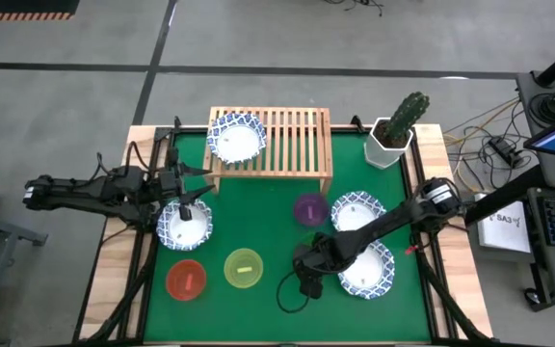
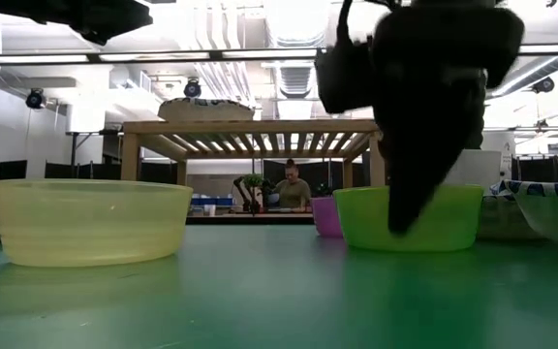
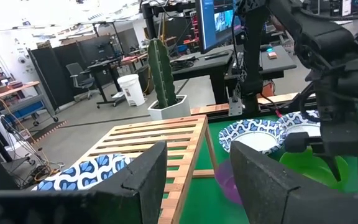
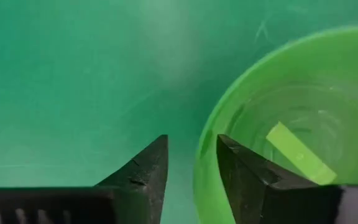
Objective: Place and stack bowls onto a shelf
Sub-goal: Put the green bowl on the shelf
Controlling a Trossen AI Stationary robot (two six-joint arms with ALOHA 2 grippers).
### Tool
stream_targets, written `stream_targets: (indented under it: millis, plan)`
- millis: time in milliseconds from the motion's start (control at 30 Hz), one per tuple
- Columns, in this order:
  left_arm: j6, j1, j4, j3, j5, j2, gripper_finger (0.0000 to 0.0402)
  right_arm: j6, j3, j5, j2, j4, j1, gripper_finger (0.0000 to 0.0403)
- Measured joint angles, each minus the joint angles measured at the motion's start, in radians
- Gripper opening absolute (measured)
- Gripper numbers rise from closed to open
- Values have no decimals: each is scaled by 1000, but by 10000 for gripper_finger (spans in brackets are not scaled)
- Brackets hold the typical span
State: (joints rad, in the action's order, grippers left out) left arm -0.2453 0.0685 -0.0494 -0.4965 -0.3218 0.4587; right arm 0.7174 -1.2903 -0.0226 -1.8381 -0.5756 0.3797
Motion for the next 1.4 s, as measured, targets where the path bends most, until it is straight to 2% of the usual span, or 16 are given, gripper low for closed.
stream_targets:
  millis: [233,300,567,700,900,1167,1400]
  plan:
    - [-4,0,0,0,0,0,159,-7,0,-8,11,-7,-7,29]
    - [-4,0,0,0,0,0,159,-12,0,-12,14,-6,-7,16]
    - [-4,0,0,0,0,0,159,-40,-65,14,18,-89,-7,12]
    - [-4,0,0,0,0,0,159,-71,-149,52,18,-154,-19,9]
    - [-4,0,2,1,0,0,159,-122,-305,109,18,-153,-59,8]
    - [-4,0,3,1,0,0,159,-223,-490,93,18,-153,-73,8]
    - [-4,0,3,1,0,0,159,-327,-645,5,18,-230,-78,8]
